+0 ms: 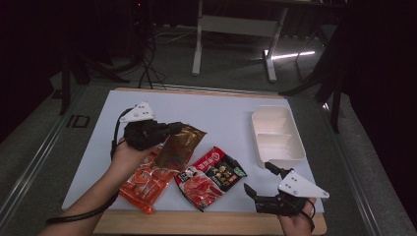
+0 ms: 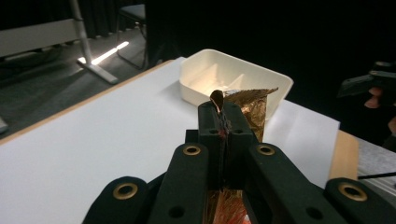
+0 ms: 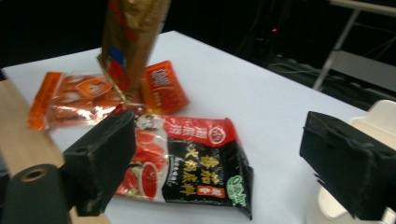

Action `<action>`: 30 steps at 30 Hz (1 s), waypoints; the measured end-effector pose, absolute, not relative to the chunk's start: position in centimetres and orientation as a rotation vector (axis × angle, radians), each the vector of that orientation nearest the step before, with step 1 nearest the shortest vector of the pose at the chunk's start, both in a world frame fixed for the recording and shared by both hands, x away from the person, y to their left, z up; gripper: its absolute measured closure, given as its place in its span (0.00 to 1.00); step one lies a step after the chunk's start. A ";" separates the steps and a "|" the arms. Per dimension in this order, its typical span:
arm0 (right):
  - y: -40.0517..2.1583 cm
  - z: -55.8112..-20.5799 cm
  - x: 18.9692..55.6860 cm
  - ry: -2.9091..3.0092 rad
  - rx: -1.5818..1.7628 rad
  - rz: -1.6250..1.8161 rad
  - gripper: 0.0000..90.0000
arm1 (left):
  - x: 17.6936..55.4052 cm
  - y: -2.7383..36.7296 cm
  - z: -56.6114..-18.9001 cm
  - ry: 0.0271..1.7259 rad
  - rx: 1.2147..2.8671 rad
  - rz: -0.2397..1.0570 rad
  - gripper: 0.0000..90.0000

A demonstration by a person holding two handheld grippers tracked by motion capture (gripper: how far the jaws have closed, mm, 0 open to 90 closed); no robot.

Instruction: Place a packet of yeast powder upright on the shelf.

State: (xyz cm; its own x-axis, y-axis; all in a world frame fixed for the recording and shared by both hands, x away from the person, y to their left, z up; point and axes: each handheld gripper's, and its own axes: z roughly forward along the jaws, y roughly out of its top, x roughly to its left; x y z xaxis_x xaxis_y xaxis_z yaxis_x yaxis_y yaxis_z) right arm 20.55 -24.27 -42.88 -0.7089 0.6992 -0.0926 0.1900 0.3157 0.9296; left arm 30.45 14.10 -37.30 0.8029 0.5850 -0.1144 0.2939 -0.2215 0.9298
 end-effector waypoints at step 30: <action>-21.8 -38.0 24.4 2.133 0.722 1.496 0.23 | 28.8 6.7 -38.2 0.514 1.683 0.206 0.99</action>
State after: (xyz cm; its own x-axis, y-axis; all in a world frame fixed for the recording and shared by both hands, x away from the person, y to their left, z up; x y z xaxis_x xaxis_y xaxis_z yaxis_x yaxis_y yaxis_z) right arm 24.39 -21.78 -37.98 -0.7694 0.6366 -0.0532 0.1668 0.2806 0.9452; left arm 28.78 6.74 -38.22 0.8827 0.4446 -0.1522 0.2171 -0.0986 0.9712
